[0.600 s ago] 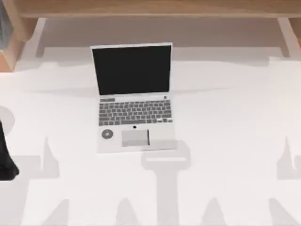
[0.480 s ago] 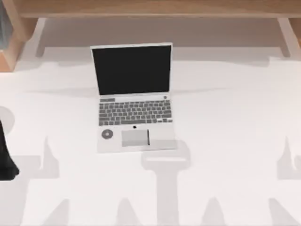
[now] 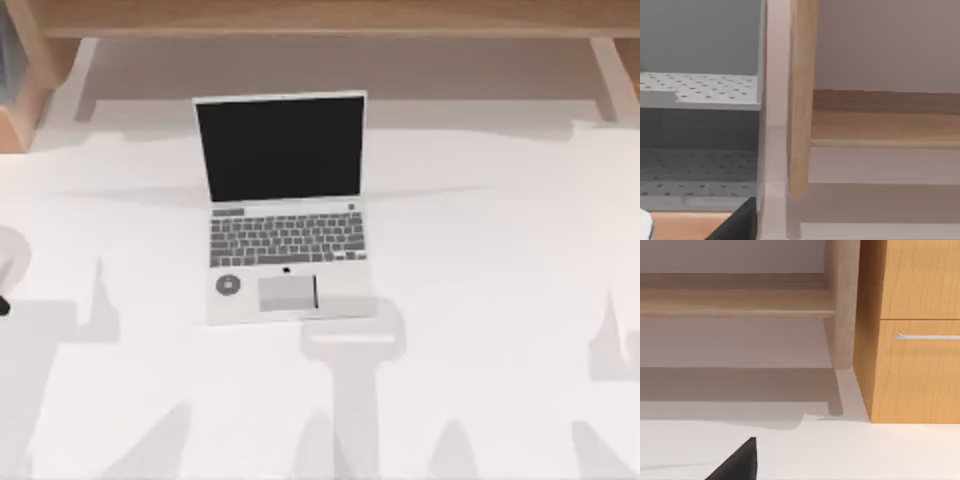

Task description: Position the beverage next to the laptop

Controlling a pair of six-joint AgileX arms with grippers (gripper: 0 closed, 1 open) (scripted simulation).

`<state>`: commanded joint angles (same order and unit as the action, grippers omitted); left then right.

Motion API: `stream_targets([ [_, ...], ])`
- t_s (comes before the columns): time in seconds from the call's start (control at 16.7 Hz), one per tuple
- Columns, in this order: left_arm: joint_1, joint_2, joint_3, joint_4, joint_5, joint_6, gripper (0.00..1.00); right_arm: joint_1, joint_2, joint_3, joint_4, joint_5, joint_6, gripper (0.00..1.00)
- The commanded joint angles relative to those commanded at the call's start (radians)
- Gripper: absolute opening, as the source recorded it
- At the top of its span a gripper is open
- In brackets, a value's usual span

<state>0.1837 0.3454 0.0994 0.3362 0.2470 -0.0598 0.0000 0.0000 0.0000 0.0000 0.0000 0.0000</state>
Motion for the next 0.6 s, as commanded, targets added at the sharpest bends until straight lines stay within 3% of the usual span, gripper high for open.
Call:
stream_targets([
  [0.6,0.404,1.018,0.151,0.767,0.442,0.034,1.0,0.0,0.0,0.0,0.0,0.0,0.0,1.0],
])
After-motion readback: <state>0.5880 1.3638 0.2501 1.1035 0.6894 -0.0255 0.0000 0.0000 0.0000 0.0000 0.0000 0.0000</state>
